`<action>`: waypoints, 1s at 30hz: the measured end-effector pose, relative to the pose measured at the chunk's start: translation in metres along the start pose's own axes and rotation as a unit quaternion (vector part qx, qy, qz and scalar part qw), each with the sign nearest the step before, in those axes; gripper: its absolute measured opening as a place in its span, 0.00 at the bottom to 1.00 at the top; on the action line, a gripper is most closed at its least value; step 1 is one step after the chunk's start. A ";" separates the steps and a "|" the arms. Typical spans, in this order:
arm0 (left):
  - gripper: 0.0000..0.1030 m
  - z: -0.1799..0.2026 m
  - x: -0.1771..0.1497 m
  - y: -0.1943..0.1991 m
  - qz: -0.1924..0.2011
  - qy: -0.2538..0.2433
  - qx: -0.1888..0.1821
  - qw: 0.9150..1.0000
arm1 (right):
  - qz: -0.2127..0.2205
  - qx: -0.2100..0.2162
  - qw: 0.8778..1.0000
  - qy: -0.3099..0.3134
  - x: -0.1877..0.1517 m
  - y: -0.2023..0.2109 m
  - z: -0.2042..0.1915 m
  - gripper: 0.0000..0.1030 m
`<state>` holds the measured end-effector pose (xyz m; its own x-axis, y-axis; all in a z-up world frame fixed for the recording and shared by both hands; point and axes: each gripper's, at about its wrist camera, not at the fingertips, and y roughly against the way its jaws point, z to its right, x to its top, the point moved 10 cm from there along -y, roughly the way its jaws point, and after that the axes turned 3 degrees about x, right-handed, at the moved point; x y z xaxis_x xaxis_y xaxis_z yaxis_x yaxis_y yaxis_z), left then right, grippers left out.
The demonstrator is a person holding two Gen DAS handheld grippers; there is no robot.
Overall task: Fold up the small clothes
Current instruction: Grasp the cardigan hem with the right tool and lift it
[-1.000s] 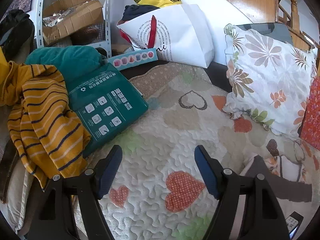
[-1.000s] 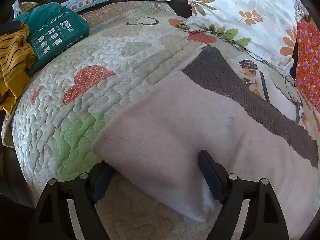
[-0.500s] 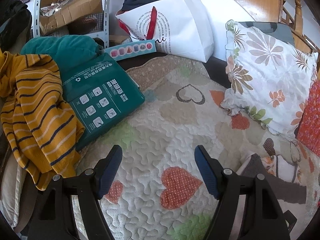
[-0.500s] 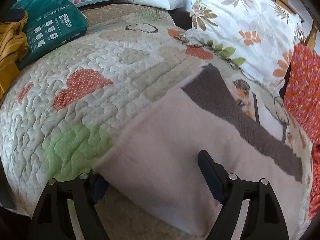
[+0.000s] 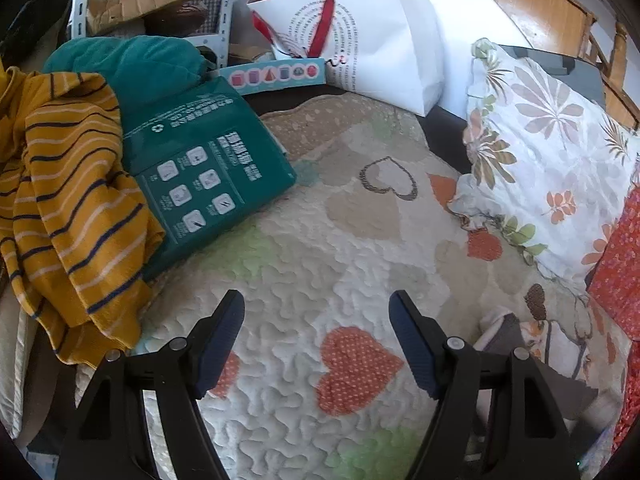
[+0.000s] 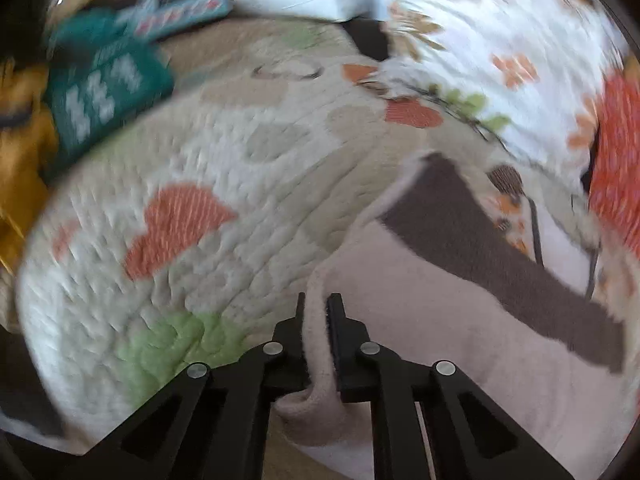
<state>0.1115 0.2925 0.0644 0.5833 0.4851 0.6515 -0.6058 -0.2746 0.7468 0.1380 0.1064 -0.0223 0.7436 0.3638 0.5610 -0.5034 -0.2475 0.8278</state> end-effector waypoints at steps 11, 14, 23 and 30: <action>0.72 0.083 -0.041 0.007 -0.021 -0.074 -0.049 0.996 | 0.088 -0.052 0.964 -0.244 -0.059 0.156 0.247 0.07; 0.72 0.121 -0.065 0.005 -0.046 -0.106 -0.073 0.991 | 0.044 -0.077 0.955 -0.282 -0.122 0.156 0.290 0.07; 0.72 0.244 -0.152 0.032 -0.077 -0.214 -0.148 0.962 | 0.039 -0.019 0.953 -0.300 -0.165 0.156 0.293 0.07; 0.72 0.315 -0.221 0.058 -0.100 -0.300 -0.218 0.923 | 0.027 -0.035 0.947 -0.318 -0.184 0.166 0.319 0.01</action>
<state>0.1174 -0.0919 0.0061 0.8229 -0.0933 0.5605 -0.5369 0.1948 0.8208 0.0580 -0.2876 0.0120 0.8190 -0.2678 0.5075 -0.5602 -0.1812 0.8083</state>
